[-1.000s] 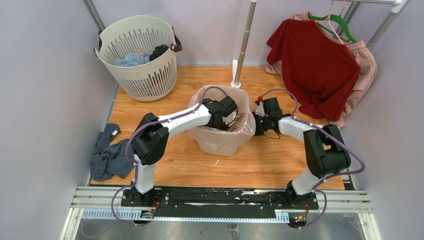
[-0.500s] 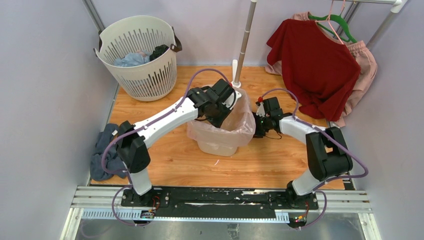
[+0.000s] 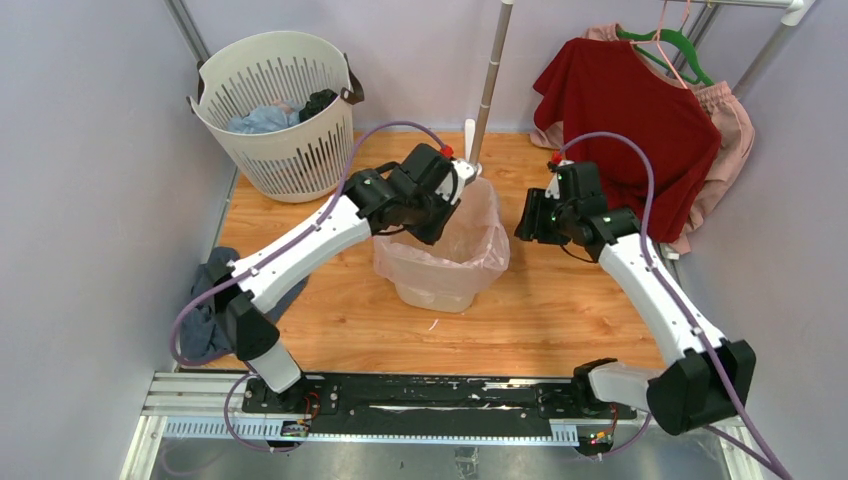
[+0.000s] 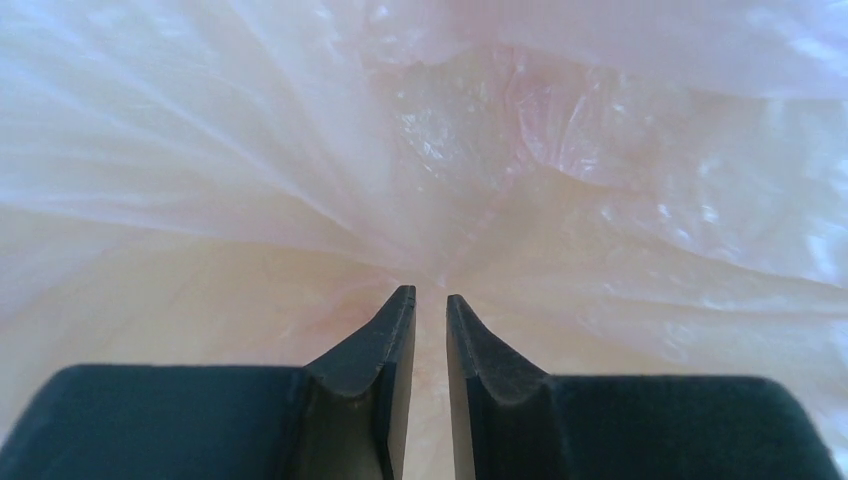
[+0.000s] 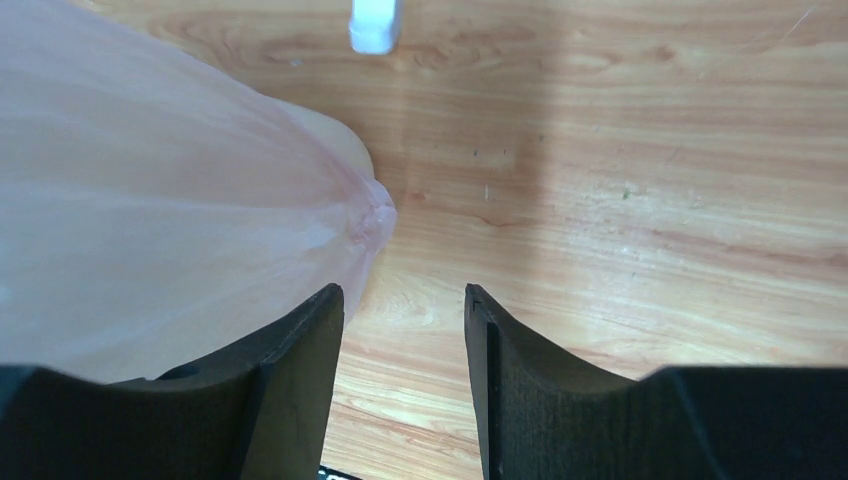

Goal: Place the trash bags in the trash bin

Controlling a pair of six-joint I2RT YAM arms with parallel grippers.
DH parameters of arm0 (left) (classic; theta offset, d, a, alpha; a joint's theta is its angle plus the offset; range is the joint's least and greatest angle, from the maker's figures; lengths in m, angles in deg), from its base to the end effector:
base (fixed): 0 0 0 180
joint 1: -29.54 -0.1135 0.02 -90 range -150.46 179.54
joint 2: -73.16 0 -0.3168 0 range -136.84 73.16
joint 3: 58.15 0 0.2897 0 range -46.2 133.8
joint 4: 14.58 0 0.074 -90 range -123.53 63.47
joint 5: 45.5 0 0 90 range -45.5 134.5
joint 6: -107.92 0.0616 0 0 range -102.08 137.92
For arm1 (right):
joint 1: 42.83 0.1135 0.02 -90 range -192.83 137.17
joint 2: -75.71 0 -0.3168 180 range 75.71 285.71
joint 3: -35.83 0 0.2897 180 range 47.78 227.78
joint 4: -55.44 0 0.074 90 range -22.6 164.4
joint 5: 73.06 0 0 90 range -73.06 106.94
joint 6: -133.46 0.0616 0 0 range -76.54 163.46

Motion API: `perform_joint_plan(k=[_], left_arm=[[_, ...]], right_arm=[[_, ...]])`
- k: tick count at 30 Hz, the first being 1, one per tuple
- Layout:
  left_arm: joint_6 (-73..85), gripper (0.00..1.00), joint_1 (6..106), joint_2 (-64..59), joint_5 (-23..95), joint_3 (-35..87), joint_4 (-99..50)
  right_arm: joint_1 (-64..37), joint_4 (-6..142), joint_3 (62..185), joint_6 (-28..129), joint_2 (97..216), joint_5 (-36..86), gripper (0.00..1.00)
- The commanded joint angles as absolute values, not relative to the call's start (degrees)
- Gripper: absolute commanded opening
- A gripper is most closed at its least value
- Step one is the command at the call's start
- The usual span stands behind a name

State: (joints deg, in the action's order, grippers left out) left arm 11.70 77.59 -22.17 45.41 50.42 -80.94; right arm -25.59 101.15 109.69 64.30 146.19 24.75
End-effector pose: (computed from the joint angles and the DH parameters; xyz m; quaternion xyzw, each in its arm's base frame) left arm 0.2767 -0.3064 0.3868 0.3363 0.8870 -0.1376 0.2849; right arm 0.2871 0.0978 0.3382 0.0012 0.9130 0.1904 0.3608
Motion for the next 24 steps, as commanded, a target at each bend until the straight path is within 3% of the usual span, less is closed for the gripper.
perform_joint_plan(k=[1,4,8,12,24], left_arm=[[11.3,0.24,77.2,-16.9,47.7,54.6,-81.1],[11.5,0.31,77.2,-13.5,50.7,55.8,-81.1],[11.9,0.6,77.2,-8.2,54.2,55.7,-81.1],[11.4,0.98,77.0,-2.3,57.8,53.8,-81.1],[8.8,1.0,74.0,3.3,59.6,42.7,-80.2]], right_arm=[[-24.6,107.8,115.0,60.9,142.2,25.1,0.52],[-22.8,109.6,120.0,59.8,141.2,28.0,0.52],[-19.7,112.9,124.9,59.0,140.4,28.4,0.53],[-15.8,115.4,128.4,58.7,140.3,26.7,0.53],[-6.1,120.8,137.2,61.0,150.2,8.4,0.54]])
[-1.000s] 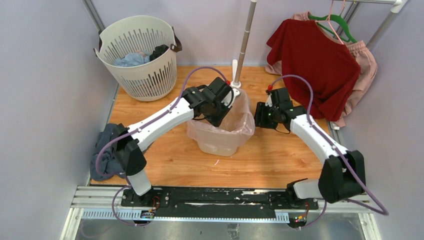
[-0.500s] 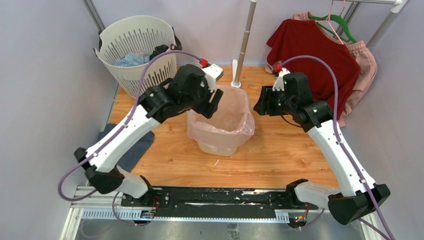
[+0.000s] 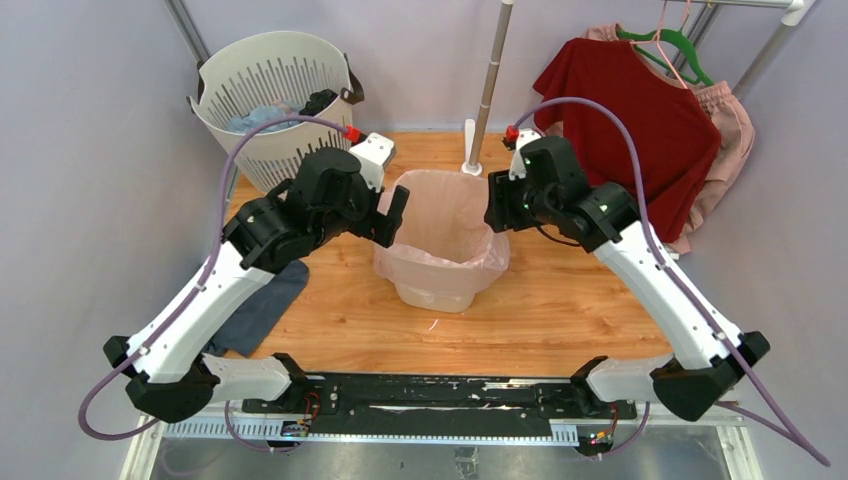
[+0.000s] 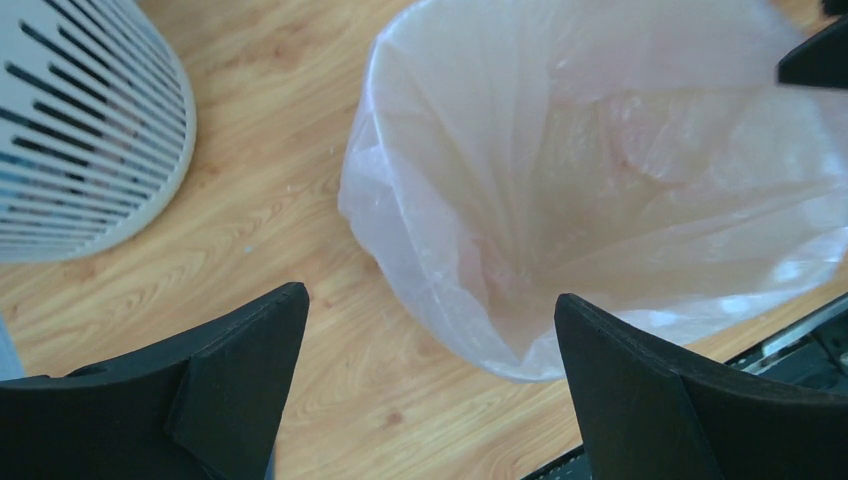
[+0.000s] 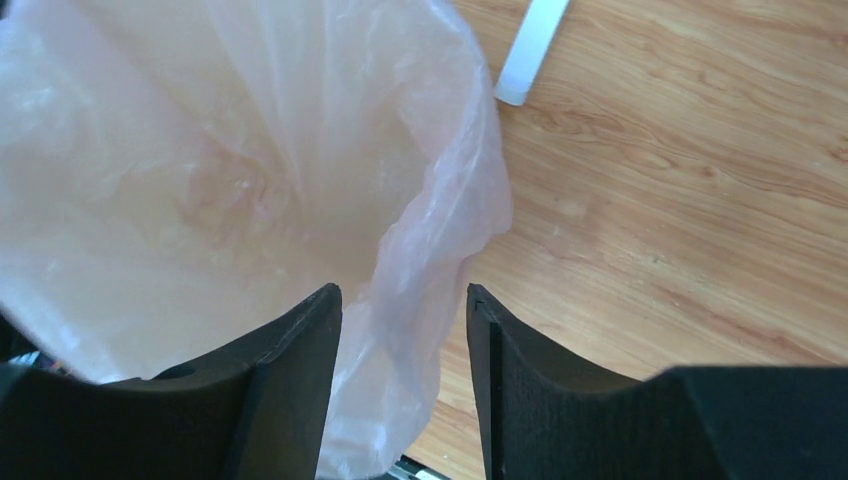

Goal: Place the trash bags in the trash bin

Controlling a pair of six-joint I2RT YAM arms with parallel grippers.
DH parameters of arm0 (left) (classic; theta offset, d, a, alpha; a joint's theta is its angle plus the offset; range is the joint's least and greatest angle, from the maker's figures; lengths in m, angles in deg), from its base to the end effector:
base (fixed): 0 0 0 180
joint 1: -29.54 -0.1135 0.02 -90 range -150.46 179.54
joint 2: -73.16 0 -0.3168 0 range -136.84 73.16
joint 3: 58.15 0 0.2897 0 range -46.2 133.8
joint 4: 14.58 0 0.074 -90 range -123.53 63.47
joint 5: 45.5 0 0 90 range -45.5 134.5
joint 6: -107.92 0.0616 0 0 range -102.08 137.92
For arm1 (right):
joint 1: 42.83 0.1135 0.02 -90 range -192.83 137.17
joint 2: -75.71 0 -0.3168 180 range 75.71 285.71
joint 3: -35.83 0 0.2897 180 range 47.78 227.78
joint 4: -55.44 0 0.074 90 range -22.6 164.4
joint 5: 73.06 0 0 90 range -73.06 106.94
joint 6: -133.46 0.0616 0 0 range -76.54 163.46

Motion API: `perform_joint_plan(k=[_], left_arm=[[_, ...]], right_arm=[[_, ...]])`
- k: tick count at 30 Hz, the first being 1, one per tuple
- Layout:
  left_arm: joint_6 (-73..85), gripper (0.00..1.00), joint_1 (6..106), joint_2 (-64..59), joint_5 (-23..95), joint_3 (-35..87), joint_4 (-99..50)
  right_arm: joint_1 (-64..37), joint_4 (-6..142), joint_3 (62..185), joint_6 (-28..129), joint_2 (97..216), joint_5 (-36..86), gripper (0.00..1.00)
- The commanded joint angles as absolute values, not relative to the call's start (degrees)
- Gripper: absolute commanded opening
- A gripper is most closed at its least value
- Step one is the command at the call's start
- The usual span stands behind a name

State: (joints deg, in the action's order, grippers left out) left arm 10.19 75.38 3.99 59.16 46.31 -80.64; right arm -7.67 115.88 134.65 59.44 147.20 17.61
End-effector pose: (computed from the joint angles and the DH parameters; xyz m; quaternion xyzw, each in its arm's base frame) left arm 0.1913 -0.1747 0.5086 0.2219 0.8356 -0.1219 0.4875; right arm 0.2370 0.1678 0.4728 -0.1492 0.8665 0.2102 0.4274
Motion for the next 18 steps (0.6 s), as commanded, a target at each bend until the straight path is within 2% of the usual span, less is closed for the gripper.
perform_joint_plan(k=[1,6,18], left_arm=[[8.6,1.0,73.7,3.2,58.9,41.6,-79.5],[7.9,1.0,72.6,1.9,57.2,38.4,-76.8],[6.7,1.0,71.1,-1.4,54.9,36.0,-76.6]], right_arm=[[-6.0,120.9,137.2,61.7,150.8,7.6,0.54],[-4.3,121.8,137.2,64.1,152.9,2.6,0.54],[0.4,123.0,139.4,65.7,157.2,-0.7,0.53]])
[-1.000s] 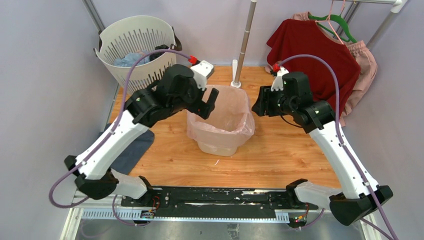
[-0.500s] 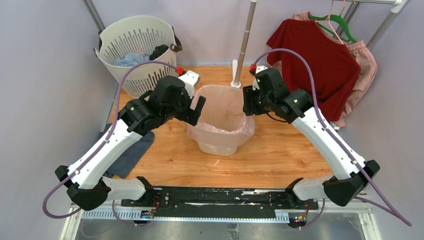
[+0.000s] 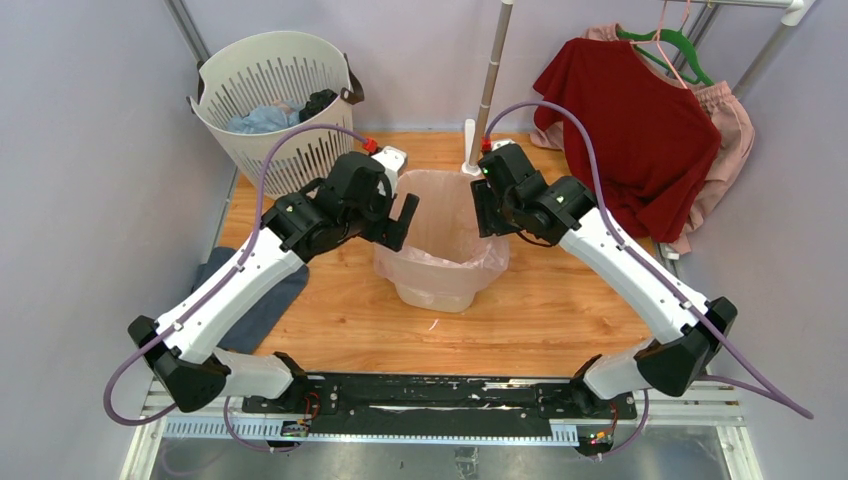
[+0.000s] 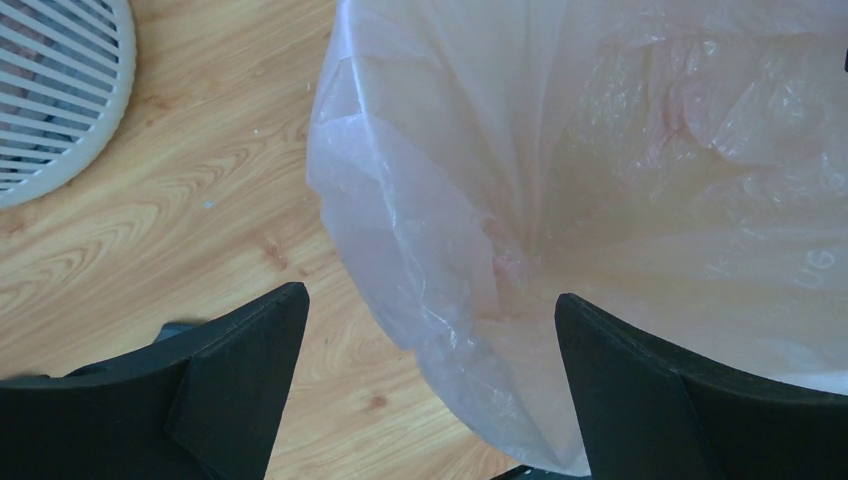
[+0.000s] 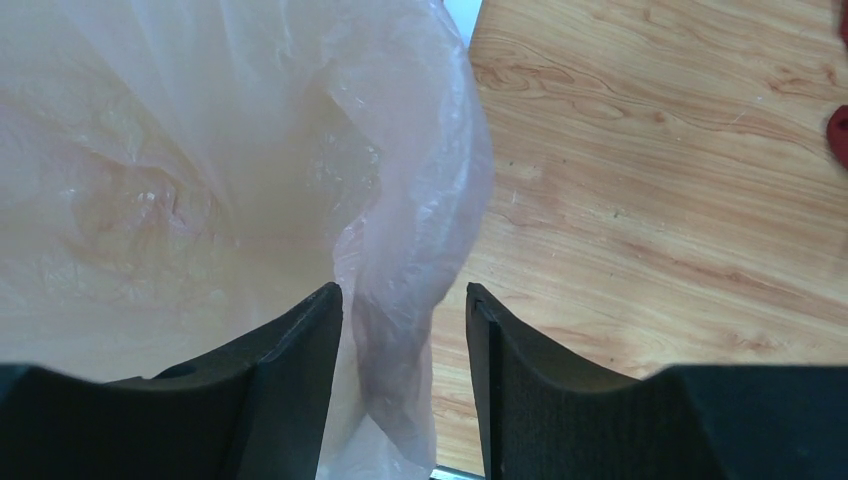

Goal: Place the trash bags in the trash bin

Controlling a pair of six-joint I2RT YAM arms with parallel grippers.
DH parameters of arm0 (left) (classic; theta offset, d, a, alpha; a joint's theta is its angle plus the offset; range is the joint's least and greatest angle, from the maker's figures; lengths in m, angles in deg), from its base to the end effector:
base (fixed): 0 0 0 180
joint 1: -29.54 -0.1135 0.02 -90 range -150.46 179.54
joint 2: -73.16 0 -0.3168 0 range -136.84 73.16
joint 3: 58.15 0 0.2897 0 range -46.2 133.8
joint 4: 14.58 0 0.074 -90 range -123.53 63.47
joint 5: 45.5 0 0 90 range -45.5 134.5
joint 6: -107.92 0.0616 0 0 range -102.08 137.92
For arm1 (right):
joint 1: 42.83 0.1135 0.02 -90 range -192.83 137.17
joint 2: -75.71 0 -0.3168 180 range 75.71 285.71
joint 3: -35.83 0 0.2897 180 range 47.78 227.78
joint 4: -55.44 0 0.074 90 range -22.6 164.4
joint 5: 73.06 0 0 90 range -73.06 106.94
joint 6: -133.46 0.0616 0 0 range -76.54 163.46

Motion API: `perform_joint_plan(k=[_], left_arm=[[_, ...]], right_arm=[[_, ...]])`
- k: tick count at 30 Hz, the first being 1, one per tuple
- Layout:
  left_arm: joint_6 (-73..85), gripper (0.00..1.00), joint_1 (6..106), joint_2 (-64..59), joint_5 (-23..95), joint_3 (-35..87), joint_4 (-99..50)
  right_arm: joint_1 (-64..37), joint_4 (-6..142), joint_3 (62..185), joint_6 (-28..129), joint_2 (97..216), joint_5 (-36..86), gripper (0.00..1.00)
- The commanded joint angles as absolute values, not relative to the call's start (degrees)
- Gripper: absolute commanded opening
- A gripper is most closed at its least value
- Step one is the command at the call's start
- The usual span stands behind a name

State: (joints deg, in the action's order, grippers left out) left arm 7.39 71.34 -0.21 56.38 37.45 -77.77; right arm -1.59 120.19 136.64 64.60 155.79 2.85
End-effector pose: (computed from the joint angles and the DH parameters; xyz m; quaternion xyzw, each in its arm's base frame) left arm 0.2313 -0.1898 0.4386 0.2025 0.8830 -0.0975 0.4120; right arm 0.2599 0.2079 0.4352 -0.1123 0.9080 0.1042 0.3901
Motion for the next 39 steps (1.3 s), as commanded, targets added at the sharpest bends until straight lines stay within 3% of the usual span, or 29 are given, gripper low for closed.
perform_joint_plan(k=[1,7,11,19,22,24,25,28,30,34,37,39], left_arm=[[6.7,1.0,71.1,-1.6,54.8,35.6,-76.5],[6.1,0.99,70.4,-1.8,54.3,33.1,-75.3],[6.0,0.9,70.3,-2.1,53.2,32.6,-75.1],[5.3,0.67,70.3,-2.2,51.7,31.9,-74.9],[5.3,0.61,70.3,-2.1,51.4,31.7,-75.0],[5.4,0.63,70.3,-1.9,51.4,31.7,-75.0],[5.4,0.67,70.3,-1.7,51.3,31.6,-75.0],[5.5,0.82,70.3,-0.8,51.5,31.4,-75.3],[5.9,0.9,70.3,-0.2,51.6,31.4,-75.7],[6.5,0.99,70.3,0.3,51.8,31.0,-76.0],[6.6,0.98,70.3,-0.5,51.9,30.6,-75.9],[6.3,0.94,70.3,-1.3,51.8,30.2,-75.8]], right_arm=[[0.6,123.3,139.5,65.8,157.7,-1.2,0.53],[1.0,123.7,138.4,66.3,159.1,-3.3,0.5],[1.0,123.4,137.5,66.3,158.9,-3.9,0.26],[1.0,122.5,136.7,66.4,158.5,-3.0,0.0],[1.0,122.1,136.5,66.3,158.3,-2.5,0.0],[1.0,121.9,136.3,66.1,158.3,-2.2,0.0],[1.0,121.8,136.3,66.1,158.3,-1.9,0.05],[1.0,121.9,135.5,66.0,157.6,-1.5,0.39],[1.0,121.8,134.6,65.8,156.6,-1.4,0.48],[1.0,121.5,133.0,65.5,155.8,-1.2,0.52],[1.0,120.7,131.6,65.7,155.6,-0.6,0.51],[1.0,120.0,130.7,66.0,155.5,0.0,0.44]])
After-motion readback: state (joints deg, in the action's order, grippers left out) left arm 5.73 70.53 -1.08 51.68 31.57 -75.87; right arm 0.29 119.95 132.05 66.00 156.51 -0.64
